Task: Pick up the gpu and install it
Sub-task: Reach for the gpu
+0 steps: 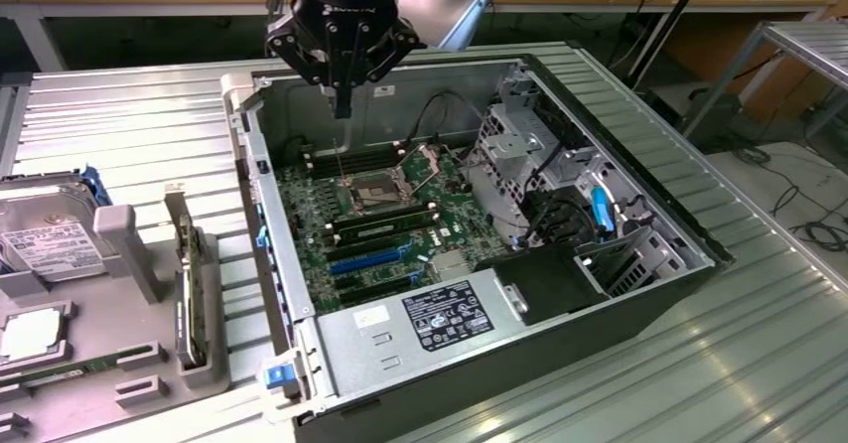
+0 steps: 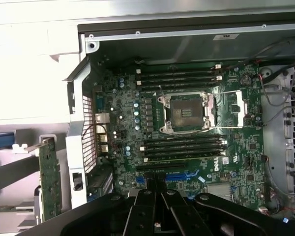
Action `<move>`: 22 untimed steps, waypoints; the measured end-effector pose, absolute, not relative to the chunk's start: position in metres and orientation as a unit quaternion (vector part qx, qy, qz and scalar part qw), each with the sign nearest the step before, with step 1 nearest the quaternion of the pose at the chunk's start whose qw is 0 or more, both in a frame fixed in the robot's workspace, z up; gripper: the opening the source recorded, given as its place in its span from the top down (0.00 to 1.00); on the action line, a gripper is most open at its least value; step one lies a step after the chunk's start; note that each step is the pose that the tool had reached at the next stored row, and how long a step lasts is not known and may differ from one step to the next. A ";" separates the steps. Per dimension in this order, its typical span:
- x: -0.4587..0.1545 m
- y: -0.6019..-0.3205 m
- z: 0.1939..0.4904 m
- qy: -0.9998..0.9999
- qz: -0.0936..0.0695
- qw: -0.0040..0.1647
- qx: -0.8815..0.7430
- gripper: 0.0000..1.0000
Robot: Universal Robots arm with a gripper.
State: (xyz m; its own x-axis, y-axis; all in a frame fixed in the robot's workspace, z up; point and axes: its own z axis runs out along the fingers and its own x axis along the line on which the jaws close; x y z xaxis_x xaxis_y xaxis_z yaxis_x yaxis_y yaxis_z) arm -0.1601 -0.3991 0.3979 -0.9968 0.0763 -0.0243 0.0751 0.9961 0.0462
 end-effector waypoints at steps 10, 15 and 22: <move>-0.173 -0.399 0.397 0.999 0.023 0.013 0.038 0.89; -0.180 -0.399 0.396 0.999 0.023 0.013 0.038 0.89; -0.188 -0.399 0.395 0.999 0.023 0.013 0.038 0.89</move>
